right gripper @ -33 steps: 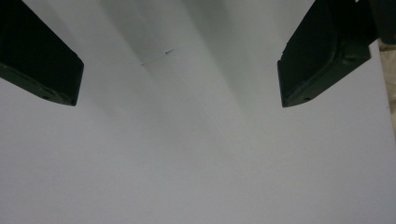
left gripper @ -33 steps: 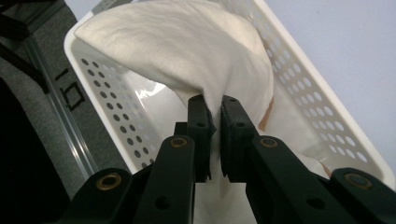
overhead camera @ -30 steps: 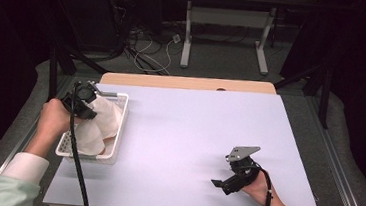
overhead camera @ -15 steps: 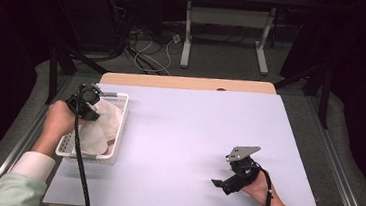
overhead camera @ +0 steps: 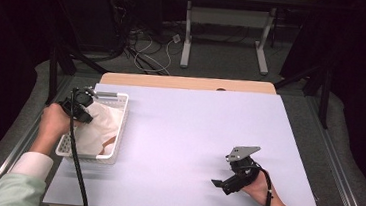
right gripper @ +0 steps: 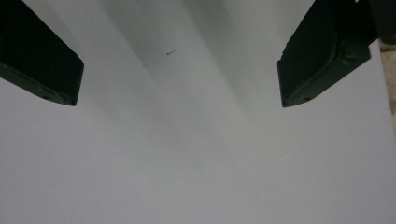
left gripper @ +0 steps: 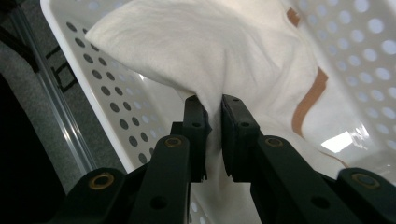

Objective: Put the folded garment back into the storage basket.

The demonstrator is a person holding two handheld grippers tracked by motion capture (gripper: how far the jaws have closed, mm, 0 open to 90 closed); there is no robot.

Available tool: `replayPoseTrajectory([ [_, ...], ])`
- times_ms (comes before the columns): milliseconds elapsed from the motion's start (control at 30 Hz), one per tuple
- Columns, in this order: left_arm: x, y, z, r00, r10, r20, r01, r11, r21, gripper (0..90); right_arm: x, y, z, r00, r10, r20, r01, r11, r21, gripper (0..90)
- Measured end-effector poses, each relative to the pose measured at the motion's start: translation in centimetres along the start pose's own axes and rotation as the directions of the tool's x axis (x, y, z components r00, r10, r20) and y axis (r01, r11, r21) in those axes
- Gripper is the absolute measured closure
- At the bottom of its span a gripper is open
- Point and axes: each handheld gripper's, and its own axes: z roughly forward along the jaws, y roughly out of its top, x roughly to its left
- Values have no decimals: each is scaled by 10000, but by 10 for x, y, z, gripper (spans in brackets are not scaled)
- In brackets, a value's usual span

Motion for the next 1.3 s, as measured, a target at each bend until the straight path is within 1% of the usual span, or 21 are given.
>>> replayPoseTrajectory([
  [133,5,-3,9,9997,-217,117,215,9997,142,801,0,0,0,10000,4,-5,-4,10000,-3,0],
  [233,7,-4,16,9998,-223,2,223,9994,248,790,0,0,0,10000,3,12,-3,10000,-2,0],
  [267,8,-4,19,9995,-303,-38,304,9989,349,775,0,0,0,10000,13,22,-13,10000,5,0],
  [333,9,-4,23,9997,-255,-20,256,9983,514,753,1,0,0,10000,16,16,-16,10000,18,0],
  [367,9,-4,25,9992,-374,-172,384,9972,647,717,0,0,0,10000,1,14,-1,10000,30,0],
  [400,9,-4,27,9990,-420,-176,433,9960,776,650,0,0,-1,10000,-16,70,16,10000,24,0],
  [467,11,-4,27,9987,-474,-201,488,9958,778,598,0,0,-1,10000,29,9,-29,10000,-39,0],
  [500,11,-5,26,9984,-490,-277,509,9959,749,531,0,0,-1,10000,23,7,-23,10000,-42,0],
  [533,12,-5,24,9982,-529,-265,546,9960,707,463,0,0,-1,10000,42,16,-42,10000,-40,0],
  [600,13,-7,19,9983,-546,-201,555,9973,476,373,0,0,-1,10000,45,3,-45,10000,-64,0],
  [633,14,-8,17,9985,-542,-113,545,9981,289,339,0,0,-1,10000,44,0,-44,10000,-62,0],
  [667,14,-10,14,9976,-690,-18,690,9975,130,311,0,0,-1,10000,60,6,-60,10000,-53,0],
  [700,14,-10,11,9978,-664,52,664,9978,-53,285,0,0,-1,10000,64,-24,-64,9999,-83,0],
  [800,10,-13,2,9975,-710,35,711,9956,-603,170,0,0,-2,9999,148,-21,-149,9999,-62,0],
  [833,8,-14,-2,9979,-629,156,639,9951,-754,155,0,0,-2,9998,172,-51,-172,9998,-62,0],
  [933,2,-16,-10,9983,-554,202,572,9931,-1025,101,0,0,-2,9998,176,-96,-176,9998,-79,0],
  [1100,-9,-18,-18,9983,-475,347,519,9887,-1409,63,-1,0,-4,9997,228,-132,-229,9997,-77,0],
  [1133,-11,-18,-20,9989,-345,327,389,9885,-1463,60,-1,0,-4,9998,168,-144,-170,9998,-86,0],
  [1167,-14,-18,-20,9988,-356,337,403,9873,-1538,55,-1,0,-4,9996,219,-162,-220,9997,-79,0],
  [1233,-19,-18,-22,9992,-144,384,201,9881,-1527,46,0,1,-4,9996,237,-162,-239,9997,-111,0],
  [1300,-25,-19,-23,9991,-137,412,199,9877,-1551,41,-1,1,-4,9996,234,-180,-235,9997,-85,0],
])
